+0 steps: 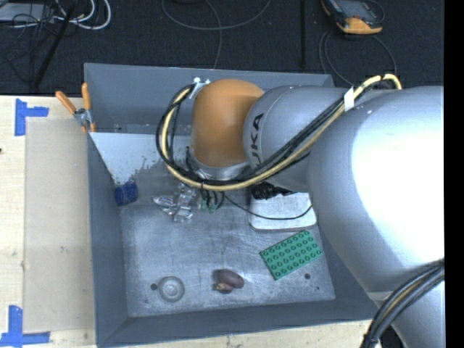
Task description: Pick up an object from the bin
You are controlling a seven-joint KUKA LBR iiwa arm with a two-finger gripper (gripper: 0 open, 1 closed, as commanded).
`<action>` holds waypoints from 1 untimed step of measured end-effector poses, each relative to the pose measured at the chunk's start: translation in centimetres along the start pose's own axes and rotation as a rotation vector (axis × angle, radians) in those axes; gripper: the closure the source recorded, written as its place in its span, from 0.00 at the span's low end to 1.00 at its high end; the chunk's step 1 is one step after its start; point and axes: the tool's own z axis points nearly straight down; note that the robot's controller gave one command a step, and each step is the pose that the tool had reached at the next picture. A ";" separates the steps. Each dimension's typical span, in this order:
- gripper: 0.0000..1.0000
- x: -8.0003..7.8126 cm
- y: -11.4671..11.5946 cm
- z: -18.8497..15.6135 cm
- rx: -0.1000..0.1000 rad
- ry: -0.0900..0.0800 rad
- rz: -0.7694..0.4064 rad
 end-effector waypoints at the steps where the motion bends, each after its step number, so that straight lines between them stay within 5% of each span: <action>1: 1.00 -0.1 0.0 -4.6 0.001 0.004 0.001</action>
Offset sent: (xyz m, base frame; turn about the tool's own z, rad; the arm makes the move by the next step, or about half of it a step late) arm 0.0000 0.0000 0.0434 0.0000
